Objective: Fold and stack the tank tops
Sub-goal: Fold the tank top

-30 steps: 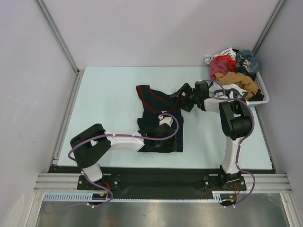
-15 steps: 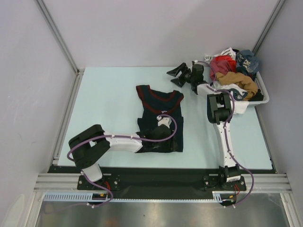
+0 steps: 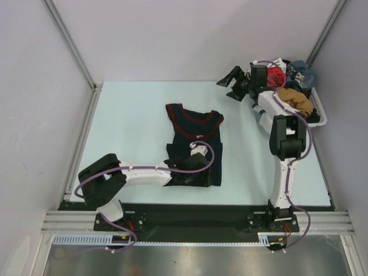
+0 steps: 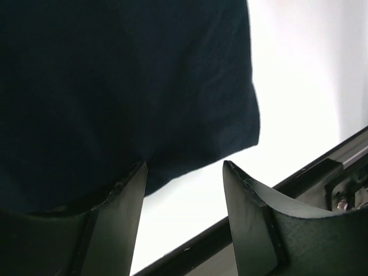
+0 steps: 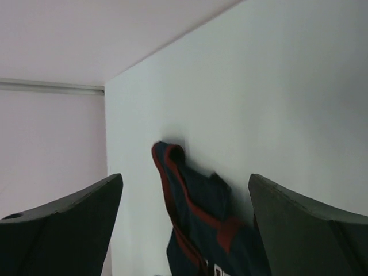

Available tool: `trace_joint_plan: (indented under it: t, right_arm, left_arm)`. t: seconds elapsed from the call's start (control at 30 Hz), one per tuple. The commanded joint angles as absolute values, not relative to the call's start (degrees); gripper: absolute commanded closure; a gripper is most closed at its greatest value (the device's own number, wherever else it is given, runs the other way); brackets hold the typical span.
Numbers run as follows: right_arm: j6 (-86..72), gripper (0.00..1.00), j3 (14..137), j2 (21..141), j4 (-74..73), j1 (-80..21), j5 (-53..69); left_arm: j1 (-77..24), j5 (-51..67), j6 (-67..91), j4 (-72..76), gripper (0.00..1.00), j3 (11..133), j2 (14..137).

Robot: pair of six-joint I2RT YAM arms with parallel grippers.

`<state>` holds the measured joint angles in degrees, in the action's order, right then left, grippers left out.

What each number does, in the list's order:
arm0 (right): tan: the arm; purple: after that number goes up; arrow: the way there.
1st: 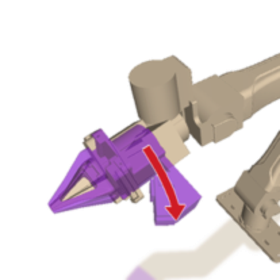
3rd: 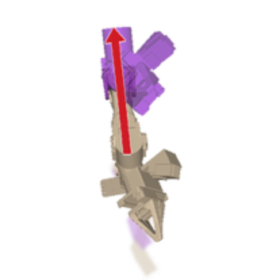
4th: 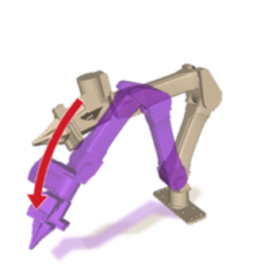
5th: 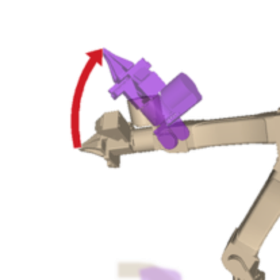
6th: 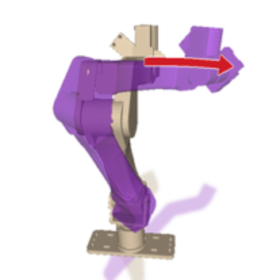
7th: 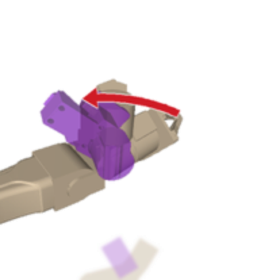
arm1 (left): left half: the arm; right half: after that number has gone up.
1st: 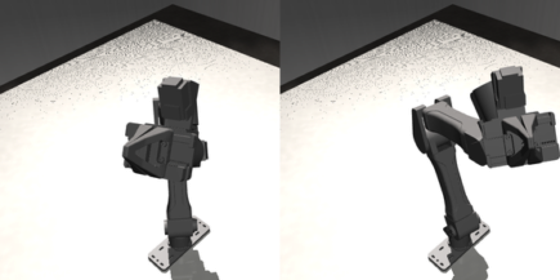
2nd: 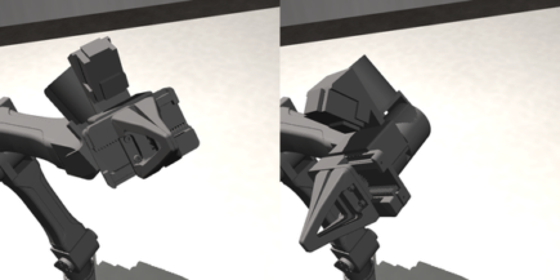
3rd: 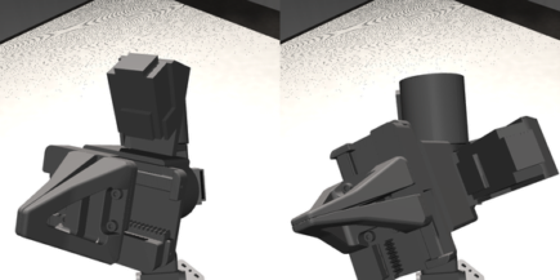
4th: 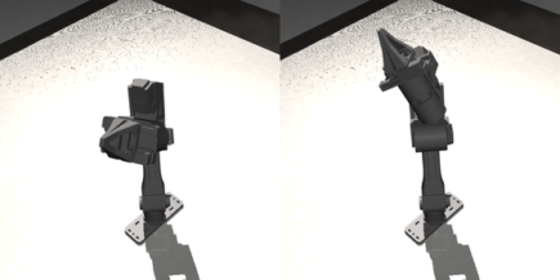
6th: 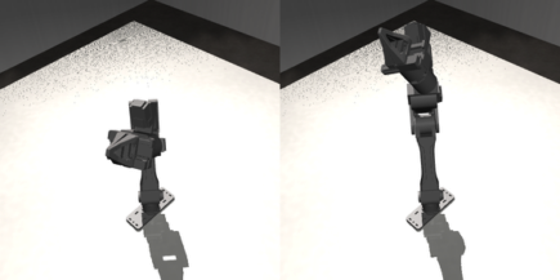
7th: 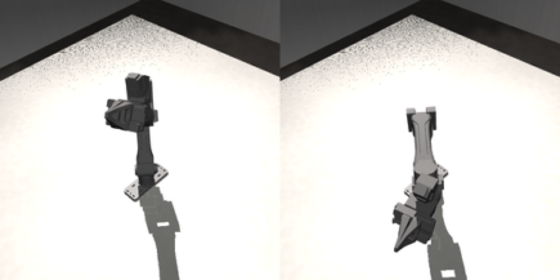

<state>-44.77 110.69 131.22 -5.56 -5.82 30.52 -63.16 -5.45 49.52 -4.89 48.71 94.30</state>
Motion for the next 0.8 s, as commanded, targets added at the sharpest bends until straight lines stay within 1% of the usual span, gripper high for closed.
trace_joint_plan:
  t: [0.0, 0.03, 0.07, 0.17, 0.2, 0.27, 0.3, 0.37, 0.43, 0.53, 0.57, 0.63, 0.67, 0.77]
  right_arm:
    - [-38.24, 0.01, 98.12, 119.73, -13.89, -6.42, 26.46]
    - [-37.97, 0.00, 94.95, 117.79, -13.36, -6.33, 26.46]
    - [-37.97, 0.00, 88.22, 114.99, -12.32, -6.42, 26.63]
    - [-38.32, 0.00, 80.35, 111.98, -7.04, -6.42, 31.19]
    - [-38.41, 0.00, 75.55, 111.45, -5.47, -6.76, 33.72]
    - [-37.54, 0.01, 71.56, 110.40, -0.54, -7.12, 35.76]
    - [-37.01, 0.02, 67.89, 109.35, 1.82, -7.38, 36.03]
    - [-35.69, 0.05, 64.97, 108.55, 5.35, -8.00, 36.47]
    - [-34.02, 0.07, 62.68, 108.54, 6.93, -8.61, 37.09]
    - [-33.22, 0.07, 62.31, 110.47, 9.75, -9.05, 39.11]
    - [-33.31, 0.08, 62.58, 111.35, 10.54, -9.14, 40.24]
    - [-34.01, 0.13, 64.50, 114.15, 12.56, -9.40, 41.39]
    - [-34.19, 0.19, 65.56, 115.21, 13.18, -9.84, 42.44]
    - [-34.72, 0.24, 70.29, 119.42, 13.45, -10.98, 42.54]
  left_arm:
    - [-63.72, -6.33, 47.73, -13.53, 0.38, 50.62, 91.41]
    - [-63.63, -6.42, 47.72, -13.62, 0.38, 50.71, 91.15]
    - [-63.72, -6.42, 47.64, -13.88, 0.38, 50.71, 90.79]
    - [-63.72, -6.59, 47.37, -14.33, 0.38, 50.71, 90.53]
    - [-63.72, -6.50, 47.37, -14.24, 0.38, 50.80, 90.61]
    - [-63.63, -6.50, 47.29, -14.59, 0.38, 51.06, 90.96]
    - [-63.72, -6.42, 47.29, -14.68, 0.38, 51.06, 90.97]
    - [-63.72, -6.50, 47.37, -14.59, 0.38, 51.06, 91.14]
    - [-63.63, -6.59, 47.29, -14.68, 0.38, 51.24, 91.23]
    - [-63.55, -6.59, 47.02, -14.77, 0.38, 51.77, 91.75]
    - [-63.54, -6.50, 46.93, -14.77, 0.38, 51.94, 91.93]
    - [-63.54, -6.50, 46.67, -15.12, 0.38, 52.64, 92.55]
    - [-63.46, -6.42, 46.58, -15.12, 0.38, 52.73, 92.55]
    - [-63.02, -6.33, 46.58, -15.20, 0.38, 52.91, 92.64]
